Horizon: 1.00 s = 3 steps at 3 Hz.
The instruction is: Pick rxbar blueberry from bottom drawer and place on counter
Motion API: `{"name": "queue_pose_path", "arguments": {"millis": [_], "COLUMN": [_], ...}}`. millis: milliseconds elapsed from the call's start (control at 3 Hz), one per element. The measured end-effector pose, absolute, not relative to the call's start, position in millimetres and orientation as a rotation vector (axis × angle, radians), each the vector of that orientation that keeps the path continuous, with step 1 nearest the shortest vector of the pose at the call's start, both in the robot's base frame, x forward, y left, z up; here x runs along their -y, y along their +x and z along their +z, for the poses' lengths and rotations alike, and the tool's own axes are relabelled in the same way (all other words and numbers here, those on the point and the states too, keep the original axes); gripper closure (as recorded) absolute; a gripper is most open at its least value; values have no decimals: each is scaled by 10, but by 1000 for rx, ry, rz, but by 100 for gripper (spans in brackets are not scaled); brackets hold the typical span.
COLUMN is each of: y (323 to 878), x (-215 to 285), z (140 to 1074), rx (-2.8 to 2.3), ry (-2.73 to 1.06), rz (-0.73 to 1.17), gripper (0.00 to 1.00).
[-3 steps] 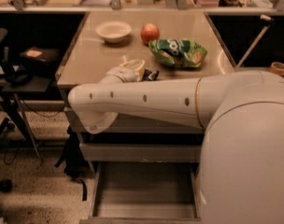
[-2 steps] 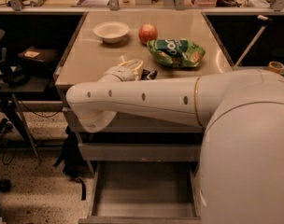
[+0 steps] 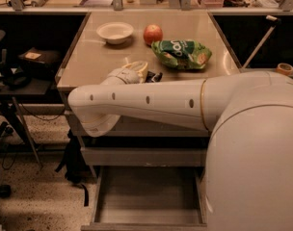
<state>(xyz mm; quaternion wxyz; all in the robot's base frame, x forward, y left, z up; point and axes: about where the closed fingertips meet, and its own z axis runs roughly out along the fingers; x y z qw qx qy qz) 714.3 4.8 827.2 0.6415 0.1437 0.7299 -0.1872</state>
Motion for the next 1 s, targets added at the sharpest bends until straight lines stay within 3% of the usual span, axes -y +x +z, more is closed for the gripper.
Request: {"name": "queue_pose_path", "arguments": {"millis": [667, 1000], "y": [7143, 7143], "x": [-48, -48], "z": [8272, 8272], "rx": [-1664, -1664], "ry": [328, 328], "rz": [-427, -427], "gripper": [12, 0]}}
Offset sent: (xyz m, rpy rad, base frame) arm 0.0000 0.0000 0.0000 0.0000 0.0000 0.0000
